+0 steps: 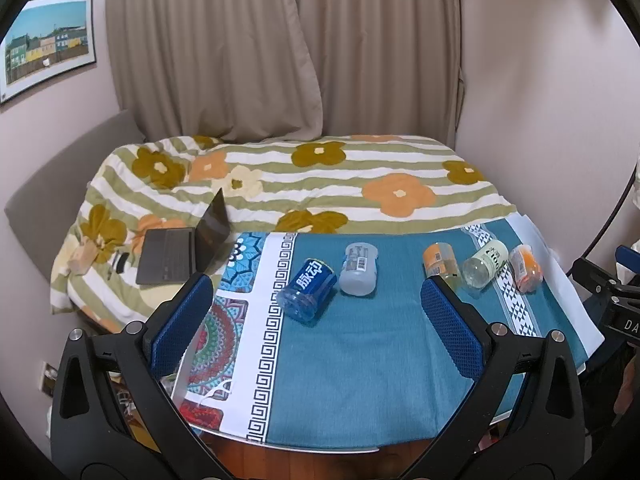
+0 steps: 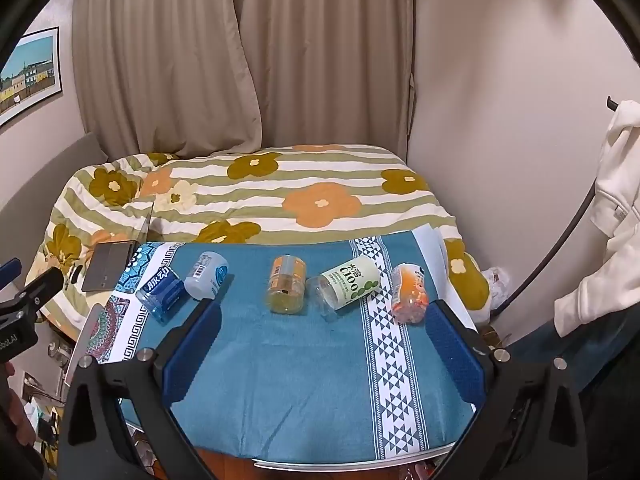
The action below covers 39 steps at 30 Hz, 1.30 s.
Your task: Flip cup upright
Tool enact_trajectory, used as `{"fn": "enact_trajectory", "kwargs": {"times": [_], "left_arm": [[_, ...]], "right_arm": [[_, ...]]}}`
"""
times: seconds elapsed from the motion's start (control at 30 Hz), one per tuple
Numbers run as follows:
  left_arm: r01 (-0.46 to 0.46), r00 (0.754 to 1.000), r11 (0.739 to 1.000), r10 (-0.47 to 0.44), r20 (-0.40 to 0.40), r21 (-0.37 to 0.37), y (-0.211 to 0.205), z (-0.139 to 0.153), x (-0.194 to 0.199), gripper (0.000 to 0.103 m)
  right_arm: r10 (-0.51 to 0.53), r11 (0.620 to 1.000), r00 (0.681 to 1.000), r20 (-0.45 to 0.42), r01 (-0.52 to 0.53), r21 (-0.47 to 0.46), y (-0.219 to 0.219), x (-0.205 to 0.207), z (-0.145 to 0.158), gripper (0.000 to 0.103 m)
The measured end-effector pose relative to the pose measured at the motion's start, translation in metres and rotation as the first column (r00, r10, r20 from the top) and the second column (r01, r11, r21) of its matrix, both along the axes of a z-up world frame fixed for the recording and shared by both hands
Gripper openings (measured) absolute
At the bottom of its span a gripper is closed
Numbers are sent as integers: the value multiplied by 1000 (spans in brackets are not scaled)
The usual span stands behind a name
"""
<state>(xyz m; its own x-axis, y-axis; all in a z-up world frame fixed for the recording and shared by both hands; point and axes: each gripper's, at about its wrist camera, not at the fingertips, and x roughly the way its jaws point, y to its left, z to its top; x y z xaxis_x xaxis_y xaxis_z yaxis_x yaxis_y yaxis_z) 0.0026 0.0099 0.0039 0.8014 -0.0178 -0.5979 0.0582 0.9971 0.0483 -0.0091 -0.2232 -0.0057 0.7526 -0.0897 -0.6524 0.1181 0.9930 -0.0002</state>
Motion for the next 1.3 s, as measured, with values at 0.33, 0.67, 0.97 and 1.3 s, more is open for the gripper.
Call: {"fn": "enact_trajectory", "kwargs": {"times": [0.33, 0.67, 0.97, 1.3], "left_arm": [[-4, 1000, 1000, 4, 6, 0, 0, 3, 0, 103], [-10, 1000, 1000, 10, 5, -3, 0, 4, 0, 103], [-11, 1000, 1000, 11, 5, -3, -1, 4, 0, 103], [-16, 1000, 1000, 16, 6, -6, 1, 6, -2, 103]], "right_arm": [[2, 1000, 1000, 9, -2, 3, 5, -2, -2, 102], [5, 1000, 1000, 9, -5, 4, 6, 0, 1, 102], [5, 1000, 1000, 10, -5, 5, 7, 0, 3, 102], [4, 1000, 1000, 12, -4, 5, 7, 0, 3, 102]]}}
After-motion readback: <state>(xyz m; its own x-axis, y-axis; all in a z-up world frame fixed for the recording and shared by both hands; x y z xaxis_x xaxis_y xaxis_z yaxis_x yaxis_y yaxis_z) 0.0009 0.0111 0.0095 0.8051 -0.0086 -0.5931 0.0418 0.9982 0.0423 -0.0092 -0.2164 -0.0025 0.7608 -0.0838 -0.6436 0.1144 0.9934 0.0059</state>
